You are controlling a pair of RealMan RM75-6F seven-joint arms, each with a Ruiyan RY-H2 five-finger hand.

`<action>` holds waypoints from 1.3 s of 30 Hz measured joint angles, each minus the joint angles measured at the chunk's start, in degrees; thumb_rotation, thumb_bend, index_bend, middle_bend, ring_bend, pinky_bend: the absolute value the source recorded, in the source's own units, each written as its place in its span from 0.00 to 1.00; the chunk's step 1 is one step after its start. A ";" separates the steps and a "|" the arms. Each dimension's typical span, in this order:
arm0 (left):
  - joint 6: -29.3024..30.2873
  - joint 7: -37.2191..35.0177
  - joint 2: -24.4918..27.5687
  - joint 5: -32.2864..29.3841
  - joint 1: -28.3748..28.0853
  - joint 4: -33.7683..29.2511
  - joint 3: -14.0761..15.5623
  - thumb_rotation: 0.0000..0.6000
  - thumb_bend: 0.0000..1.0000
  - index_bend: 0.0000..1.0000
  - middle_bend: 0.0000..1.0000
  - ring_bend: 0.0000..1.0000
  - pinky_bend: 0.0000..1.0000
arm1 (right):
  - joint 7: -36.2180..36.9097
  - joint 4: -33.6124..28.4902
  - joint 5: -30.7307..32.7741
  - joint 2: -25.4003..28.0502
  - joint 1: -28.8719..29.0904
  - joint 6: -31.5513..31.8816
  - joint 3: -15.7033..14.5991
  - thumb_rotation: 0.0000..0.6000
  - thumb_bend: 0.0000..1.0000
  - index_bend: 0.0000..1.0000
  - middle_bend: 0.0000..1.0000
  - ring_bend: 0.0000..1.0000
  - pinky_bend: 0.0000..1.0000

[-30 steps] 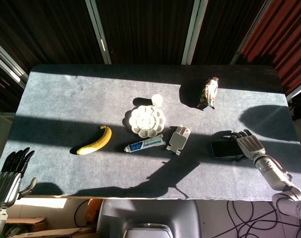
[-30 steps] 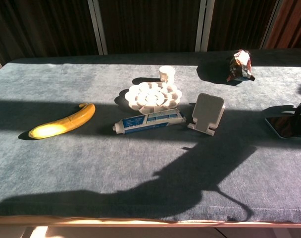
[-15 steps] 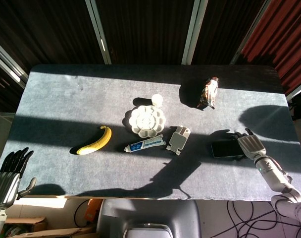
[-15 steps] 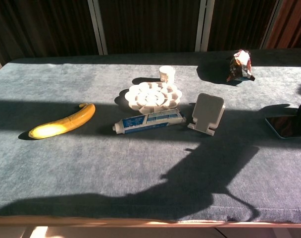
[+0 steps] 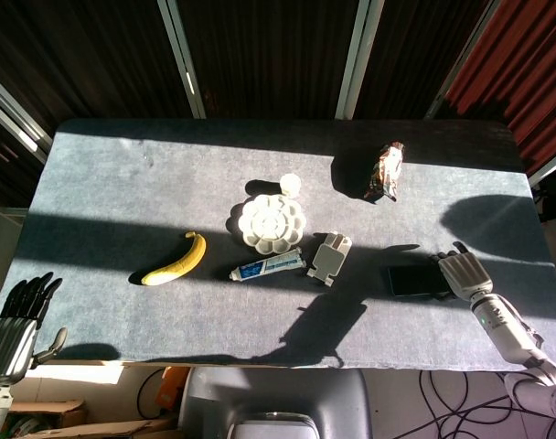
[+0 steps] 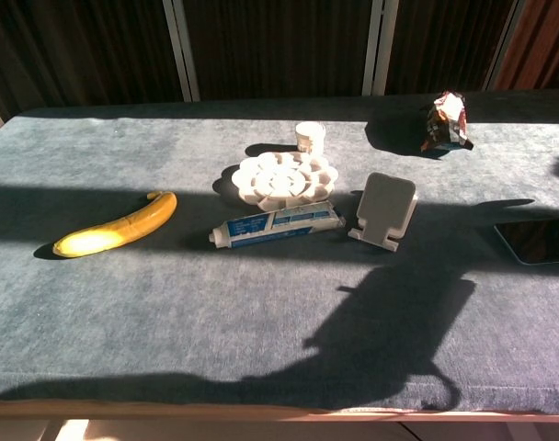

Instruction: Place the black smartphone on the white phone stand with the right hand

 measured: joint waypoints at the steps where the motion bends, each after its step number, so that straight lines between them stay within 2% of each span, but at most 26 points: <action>1: 0.00 -0.01 0.01 0.01 0.00 -0.01 0.00 1.00 0.38 0.00 0.00 0.00 0.00 | -0.30 -0.08 0.06 0.01 -0.09 0.09 0.01 1.00 0.37 0.99 0.71 0.41 0.24; 10: 0.15 -0.33 0.00 -0.07 0.05 0.04 -0.11 1.00 0.38 0.00 0.00 0.00 0.00 | -2.21 0.23 -0.08 -0.54 -0.89 2.17 0.15 1.00 0.37 1.00 0.72 0.44 0.30; 21: 0.20 -0.54 -0.01 -0.07 0.12 0.04 -0.07 1.00 0.38 0.00 0.00 0.00 0.00 | -3.91 3.85 -3.29 -2.47 -1.94 10.32 0.52 1.00 0.37 1.00 0.73 0.48 0.31; 30: 0.16 -0.93 0.06 -0.46 0.17 -0.07 -0.24 1.00 0.38 0.00 0.00 0.00 0.00 | -11.89 8.87 -7.75 -4.54 -2.31 19.68 0.45 1.00 0.37 1.00 0.73 0.48 0.32; 39: -0.09 -1.23 0.09 -0.98 0.06 -0.11 -0.54 1.00 0.38 0.00 0.00 0.00 0.00 | -22.20 5.17 -11.15 -2.19 -0.75 23.97 0.97 1.00 0.37 1.00 0.73 0.49 0.32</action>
